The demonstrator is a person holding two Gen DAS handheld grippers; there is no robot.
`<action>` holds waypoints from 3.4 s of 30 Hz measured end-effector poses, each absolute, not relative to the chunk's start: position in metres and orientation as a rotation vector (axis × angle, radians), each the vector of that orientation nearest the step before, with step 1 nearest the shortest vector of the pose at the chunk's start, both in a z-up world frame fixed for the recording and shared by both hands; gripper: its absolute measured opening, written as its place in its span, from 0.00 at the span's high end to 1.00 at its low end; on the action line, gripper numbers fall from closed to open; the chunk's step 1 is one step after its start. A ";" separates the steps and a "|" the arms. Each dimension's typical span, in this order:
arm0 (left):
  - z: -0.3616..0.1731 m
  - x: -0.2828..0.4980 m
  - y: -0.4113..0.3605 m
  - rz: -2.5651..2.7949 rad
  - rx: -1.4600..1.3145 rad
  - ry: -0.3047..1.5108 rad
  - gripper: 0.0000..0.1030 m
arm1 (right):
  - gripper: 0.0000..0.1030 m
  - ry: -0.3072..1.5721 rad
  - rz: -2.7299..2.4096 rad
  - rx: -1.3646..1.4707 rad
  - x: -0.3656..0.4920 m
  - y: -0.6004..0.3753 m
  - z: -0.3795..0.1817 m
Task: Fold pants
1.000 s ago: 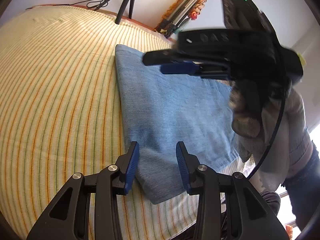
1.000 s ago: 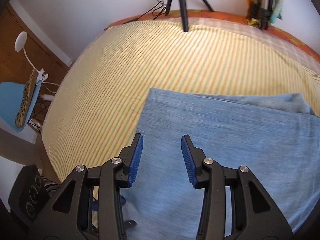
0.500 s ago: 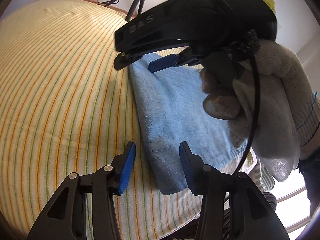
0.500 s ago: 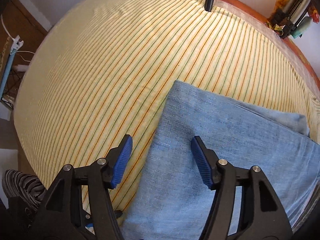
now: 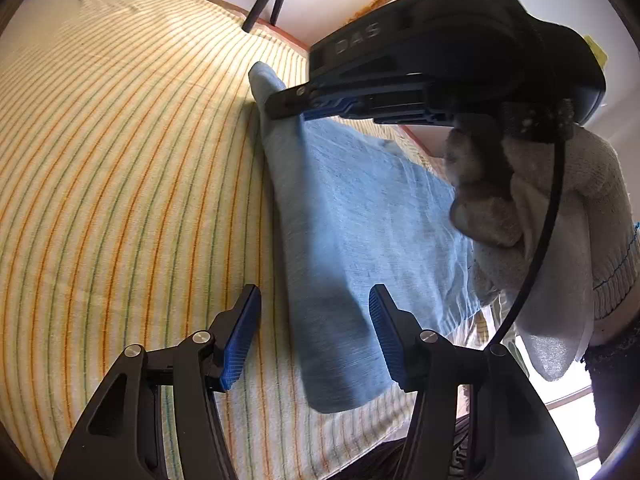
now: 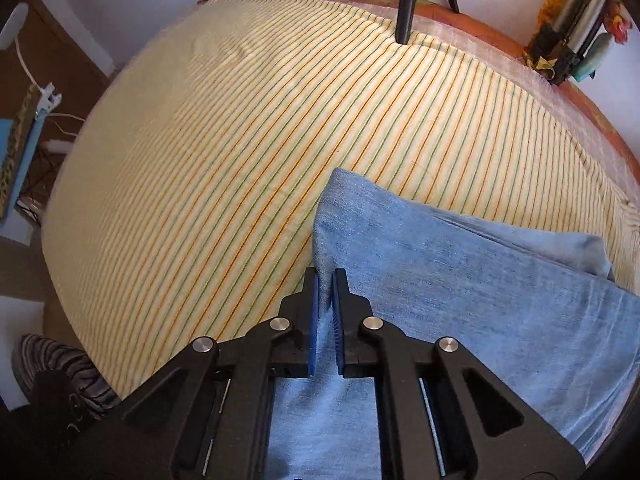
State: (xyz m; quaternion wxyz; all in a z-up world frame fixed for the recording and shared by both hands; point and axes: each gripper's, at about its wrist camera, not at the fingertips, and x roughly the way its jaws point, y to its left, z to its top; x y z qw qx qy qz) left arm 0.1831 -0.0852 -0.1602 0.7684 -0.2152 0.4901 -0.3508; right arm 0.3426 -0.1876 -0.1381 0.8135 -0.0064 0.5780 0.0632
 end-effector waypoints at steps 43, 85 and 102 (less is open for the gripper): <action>-0.099 0.135 -0.183 -1.006 -0.352 0.793 0.83 | 0.92 0.992 0.109 0.221 0.274 -0.305 -0.089; -0.107 0.167 -0.282 -1.037 -0.065 0.838 0.71 | 0.94 0.884 -0.249 0.291 0.172 -0.581 -0.084; -0.137 0.124 -0.344 -1.141 0.103 0.871 0.71 | 0.98 0.869 -0.311 0.331 0.157 -0.631 -0.096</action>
